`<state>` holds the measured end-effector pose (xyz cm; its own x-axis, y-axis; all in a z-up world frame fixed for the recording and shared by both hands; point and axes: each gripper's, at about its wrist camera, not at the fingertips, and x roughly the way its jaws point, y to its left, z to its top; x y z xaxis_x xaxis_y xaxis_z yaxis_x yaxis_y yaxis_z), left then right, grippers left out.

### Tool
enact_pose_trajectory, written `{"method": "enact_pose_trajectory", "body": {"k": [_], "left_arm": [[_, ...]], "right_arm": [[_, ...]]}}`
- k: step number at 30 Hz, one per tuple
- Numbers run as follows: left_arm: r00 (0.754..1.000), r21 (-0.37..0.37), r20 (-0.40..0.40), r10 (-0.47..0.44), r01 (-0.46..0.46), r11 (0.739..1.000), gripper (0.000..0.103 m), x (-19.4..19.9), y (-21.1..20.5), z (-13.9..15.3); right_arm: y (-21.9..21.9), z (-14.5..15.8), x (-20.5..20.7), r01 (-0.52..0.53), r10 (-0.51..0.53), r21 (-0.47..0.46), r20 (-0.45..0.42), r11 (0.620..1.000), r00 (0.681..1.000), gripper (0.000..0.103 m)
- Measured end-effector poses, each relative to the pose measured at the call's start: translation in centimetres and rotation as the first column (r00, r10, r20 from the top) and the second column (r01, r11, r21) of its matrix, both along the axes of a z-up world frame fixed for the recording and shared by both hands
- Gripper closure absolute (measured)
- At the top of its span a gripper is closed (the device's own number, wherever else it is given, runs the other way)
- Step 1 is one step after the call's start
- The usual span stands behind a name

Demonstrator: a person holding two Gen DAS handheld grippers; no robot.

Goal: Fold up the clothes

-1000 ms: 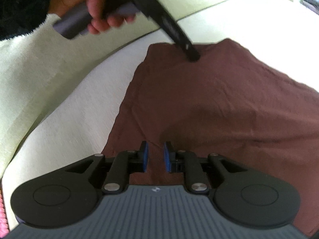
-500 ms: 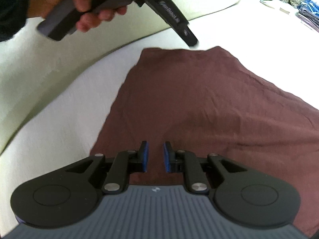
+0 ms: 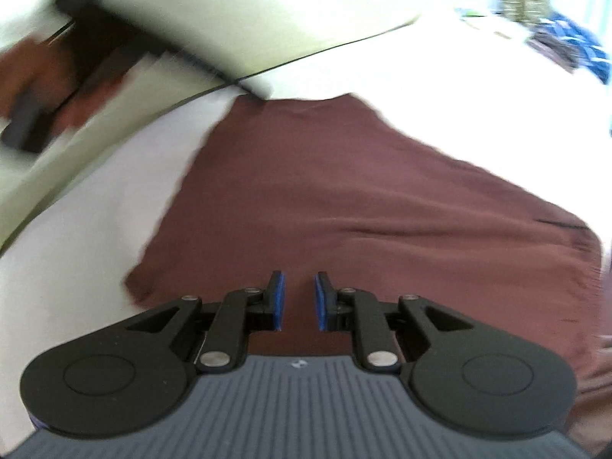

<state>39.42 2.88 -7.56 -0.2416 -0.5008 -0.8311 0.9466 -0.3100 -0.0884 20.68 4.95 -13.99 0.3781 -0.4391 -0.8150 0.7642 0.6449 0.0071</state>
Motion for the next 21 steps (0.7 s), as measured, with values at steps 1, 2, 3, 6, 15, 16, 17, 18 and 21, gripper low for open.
{"method": "enact_pose_trajectory", "body": {"k": [1,2,3,6,15,16,17,18,21], "left_arm": [[1.000,0.014,0.022,-0.001,0.000,1.000,0.075,-0.9,0.3,-0.8],[0.999,0.029,0.045,-0.001,0.000,1.000,0.075,-1.7,0.7,-1.6],[0.999,0.029,0.039,0.025,-0.026,0.999,0.074,-1.4,0.9,-2.2],[0.987,0.029,-0.013,0.162,-0.162,0.986,0.082,1.0,1.1,-2.9],[0.996,-0.026,0.049,0.070,-0.068,0.997,0.068,-4.2,-0.1,0.7],[0.995,-0.010,0.083,0.063,-0.062,0.998,0.067,-5.0,-0.5,-0.4],[0.991,-0.002,0.105,0.082,-0.083,0.997,0.063,-5.4,-0.7,-1.7],[0.990,-0.008,0.103,0.101,-0.101,0.995,0.062,-5.5,-0.6,-2.1],[0.970,-0.044,0.019,0.243,-0.242,0.969,0.068,-4.4,0.8,0.0]], "right_arm": [[-0.6,-0.1,-0.7,0.026,-0.026,-0.023,-0.012,0.999,1.000,0.088],[-1.1,-0.5,-1.3,0.045,-0.046,-0.030,-0.024,0.999,0.999,0.088],[-1.4,-1.0,-1.6,0.052,-0.053,-0.023,-0.035,0.998,0.998,0.088],[-0.5,-3.5,-2.7,-0.019,0.014,-0.047,-0.102,0.999,0.995,0.088],[0.0,-1.7,-5.6,0.001,-0.004,-0.078,-0.044,0.997,0.999,0.088],[-0.2,-2.7,-5.8,-0.001,-0.003,-0.055,-0.076,0.998,0.997,0.089],[-0.3,-3.1,-6.1,-0.007,0.003,-0.050,-0.082,0.999,0.997,0.089],[-0.2,-3.2,-6.4,-0.017,0.013,-0.056,-0.074,0.998,0.997,0.089],[-0.1,-1.3,-8.2,0.018,-0.020,-0.084,-0.028,0.996,0.999,0.087]]}}
